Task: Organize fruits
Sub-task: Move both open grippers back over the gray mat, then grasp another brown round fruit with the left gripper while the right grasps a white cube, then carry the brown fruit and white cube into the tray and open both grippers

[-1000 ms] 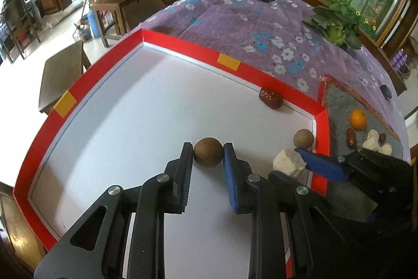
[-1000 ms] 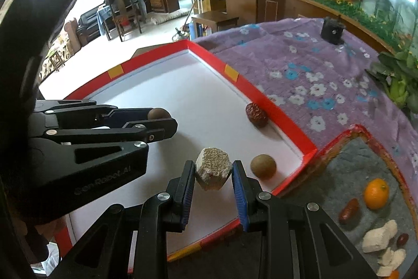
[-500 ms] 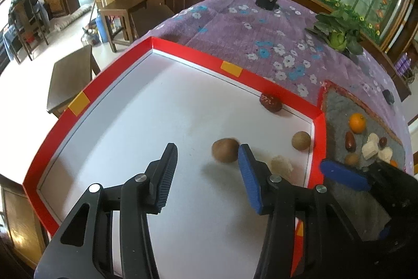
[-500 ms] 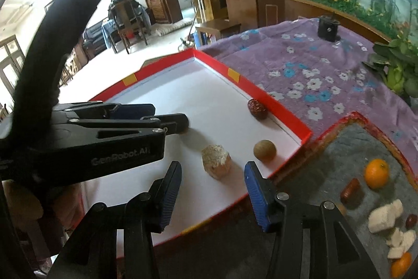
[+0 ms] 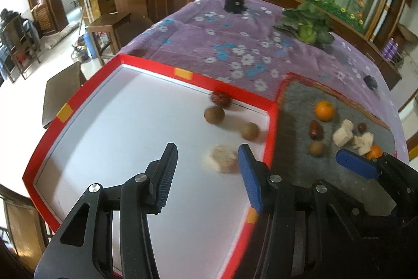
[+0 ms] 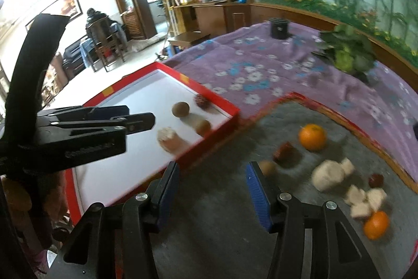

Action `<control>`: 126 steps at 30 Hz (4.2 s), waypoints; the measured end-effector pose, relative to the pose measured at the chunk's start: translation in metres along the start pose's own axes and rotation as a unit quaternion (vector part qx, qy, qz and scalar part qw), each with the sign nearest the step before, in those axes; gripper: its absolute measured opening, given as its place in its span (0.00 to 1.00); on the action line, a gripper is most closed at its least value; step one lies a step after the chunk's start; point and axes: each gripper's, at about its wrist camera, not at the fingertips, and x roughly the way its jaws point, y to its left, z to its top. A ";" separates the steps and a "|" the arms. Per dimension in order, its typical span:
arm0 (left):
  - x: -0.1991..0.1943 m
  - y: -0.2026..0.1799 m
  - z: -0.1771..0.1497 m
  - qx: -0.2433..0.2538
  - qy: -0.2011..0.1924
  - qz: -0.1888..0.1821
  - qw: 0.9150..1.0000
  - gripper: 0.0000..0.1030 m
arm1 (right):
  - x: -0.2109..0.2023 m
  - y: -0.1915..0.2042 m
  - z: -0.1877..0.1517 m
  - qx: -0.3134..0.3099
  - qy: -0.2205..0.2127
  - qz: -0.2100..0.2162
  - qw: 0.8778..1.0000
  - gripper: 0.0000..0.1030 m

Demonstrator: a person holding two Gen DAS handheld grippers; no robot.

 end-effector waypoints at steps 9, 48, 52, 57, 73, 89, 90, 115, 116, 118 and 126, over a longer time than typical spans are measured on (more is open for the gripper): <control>-0.001 -0.047 -0.004 0.032 0.009 -0.040 0.999 0.47 | -0.026 -0.053 -0.032 0.040 0.004 -0.041 0.998 0.50; 0.046 -0.115 -0.006 0.110 0.027 -0.092 0.989 0.20 | -0.034 -0.097 -0.054 0.078 0.010 -0.035 0.996 0.50; 0.036 -0.111 -0.005 0.107 0.014 -0.085 0.990 0.20 | -0.030 -0.093 -0.049 0.074 0.010 -0.028 0.997 0.50; 0.027 -0.106 -0.005 0.104 0.008 -0.088 0.991 0.20 | -0.019 -0.099 -0.038 0.097 0.003 -0.012 0.995 0.50; 0.021 -0.092 -0.002 0.094 0.007 -0.086 0.992 0.20 | 0.024 -0.104 -0.010 0.079 0.018 -0.060 0.995 0.26; 0.004 -0.078 -0.009 0.084 -0.007 -0.067 0.994 0.20 | -0.025 -0.077 -0.024 0.062 -0.008 -0.053 0.997 0.25; 0.003 -0.078 -0.010 0.084 -0.008 -0.067 0.994 0.20 | -0.026 -0.075 -0.025 0.060 -0.006 -0.053 0.997 0.25; -0.008 -0.014 -0.008 0.037 -0.017 -0.026 0.999 0.20 | -0.018 0.008 0.001 -0.030 -0.002 -0.011 0.999 0.25; -0.008 -0.011 -0.008 0.034 -0.016 -0.025 0.999 0.20 | -0.017 0.011 0.003 -0.033 -0.002 -0.008 0.999 0.25; -0.008 -0.001 -0.006 0.026 -0.015 -0.025 0.999 0.20 | -0.013 0.017 0.006 -0.039 0.000 -0.002 0.999 0.25; 0.002 0.036 0.004 -0.010 -0.004 -0.024 1.000 0.20 | 0.004 0.040 0.020 -0.062 0.010 0.021 0.998 0.25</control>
